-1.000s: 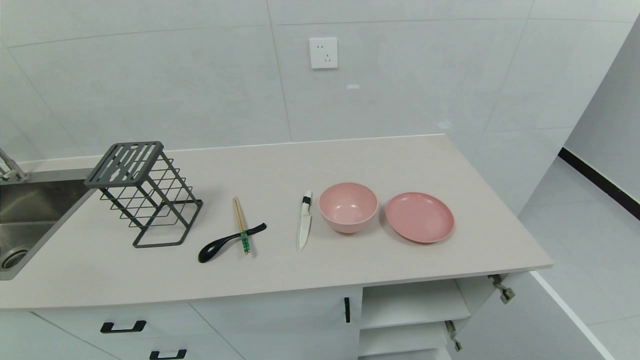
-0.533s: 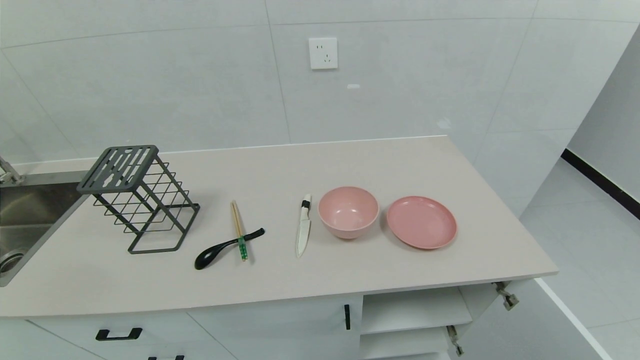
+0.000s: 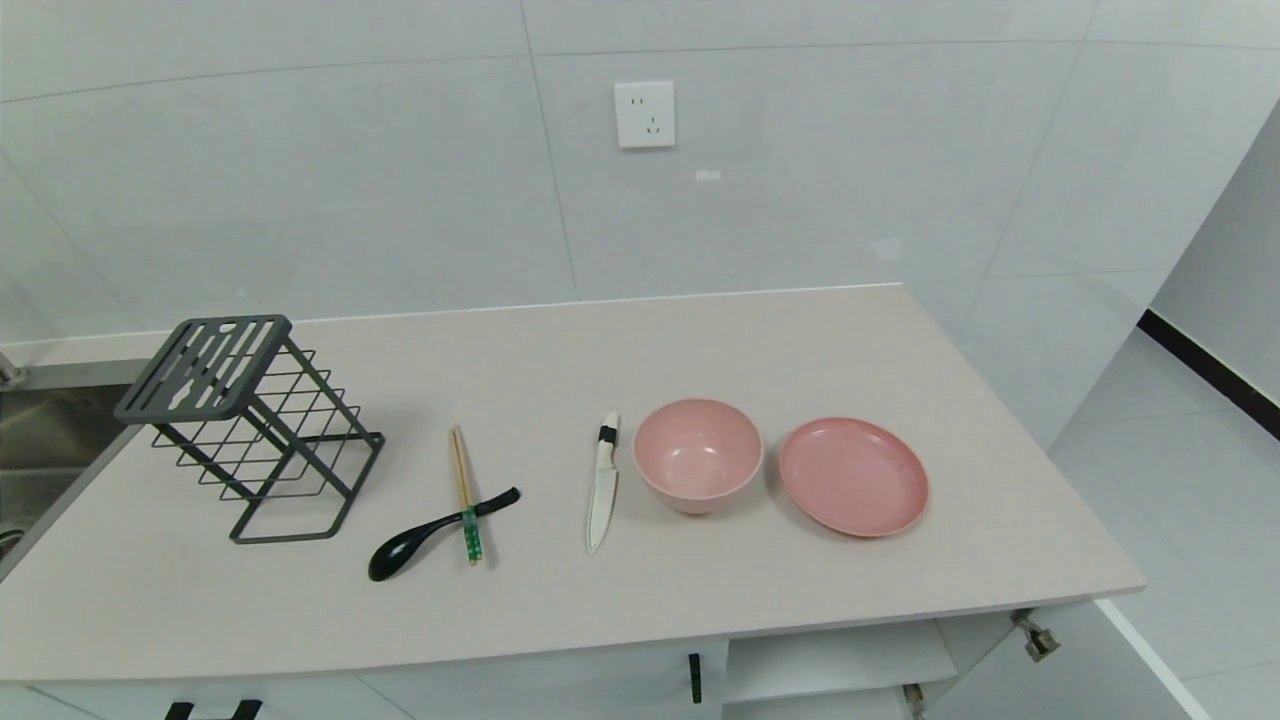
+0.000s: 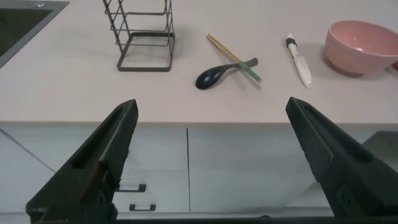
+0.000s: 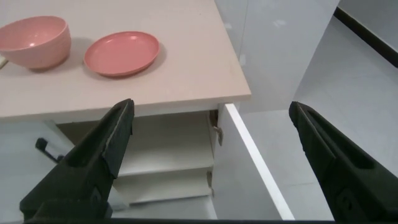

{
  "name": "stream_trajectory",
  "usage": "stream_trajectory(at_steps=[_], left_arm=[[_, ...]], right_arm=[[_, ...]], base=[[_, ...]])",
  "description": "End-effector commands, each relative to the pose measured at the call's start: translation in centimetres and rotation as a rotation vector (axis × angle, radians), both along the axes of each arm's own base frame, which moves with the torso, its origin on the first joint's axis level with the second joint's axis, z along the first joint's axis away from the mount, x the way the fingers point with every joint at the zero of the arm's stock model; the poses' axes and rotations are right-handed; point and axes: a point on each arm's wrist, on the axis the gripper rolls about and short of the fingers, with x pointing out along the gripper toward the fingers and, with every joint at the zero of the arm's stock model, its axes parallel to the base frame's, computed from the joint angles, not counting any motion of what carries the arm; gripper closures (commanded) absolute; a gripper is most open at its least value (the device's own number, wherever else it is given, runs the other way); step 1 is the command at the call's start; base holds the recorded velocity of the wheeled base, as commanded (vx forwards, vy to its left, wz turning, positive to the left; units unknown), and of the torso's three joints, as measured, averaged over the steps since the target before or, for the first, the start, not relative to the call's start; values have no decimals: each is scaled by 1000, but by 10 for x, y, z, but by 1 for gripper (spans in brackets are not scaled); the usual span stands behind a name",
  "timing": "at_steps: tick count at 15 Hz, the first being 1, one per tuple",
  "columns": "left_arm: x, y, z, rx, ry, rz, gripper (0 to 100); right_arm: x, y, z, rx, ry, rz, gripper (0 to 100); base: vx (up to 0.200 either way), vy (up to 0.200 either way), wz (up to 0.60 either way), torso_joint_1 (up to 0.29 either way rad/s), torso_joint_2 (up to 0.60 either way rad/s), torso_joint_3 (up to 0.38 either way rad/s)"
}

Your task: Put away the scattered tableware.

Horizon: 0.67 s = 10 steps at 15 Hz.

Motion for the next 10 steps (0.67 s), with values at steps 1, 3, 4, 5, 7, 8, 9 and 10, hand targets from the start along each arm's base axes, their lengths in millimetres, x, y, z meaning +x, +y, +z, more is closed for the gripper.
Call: stream_trajectory(at_steps=[1, 3, 4, 5, 7, 8, 9, 10], left_arm=[[0, 0, 0, -1, 1, 1, 0], [0, 0, 0, -1, 0, 1, 0], [0, 0, 0, -1, 1, 1, 0], [0, 0, 0, -1, 0, 1, 0], [0, 0, 0, -1, 1, 1, 0], [0, 0, 0, -1, 0, 1, 0], [0, 0, 0, -1, 0, 1, 0], [0, 0, 0, -1, 0, 1, 0]], right_arm=[[0, 0, 0, 0, 1, 0, 0], [0, 0, 0, 0, 1, 0, 0], [0, 0, 0, 0, 1, 0, 0], [0, 0, 0, -2, 1, 0, 0], [0, 0, 0, -6, 0, 0, 0], [0, 0, 0, -6, 1, 0, 0], [0, 0, 0, -8, 1, 6, 0], [0, 0, 0, -9, 1, 6, 0]], base=[[0, 0, 0, 0, 0, 0], [0, 0, 0, 0, 0, 0], [0, 0, 0, 0, 0, 0], [0, 0, 0, 0, 0, 0], [0, 0, 0, 0, 0, 0], [0, 0, 0, 0, 0, 0], [0, 0, 0, 0, 0, 0], [0, 0, 0, 0, 0, 0]])
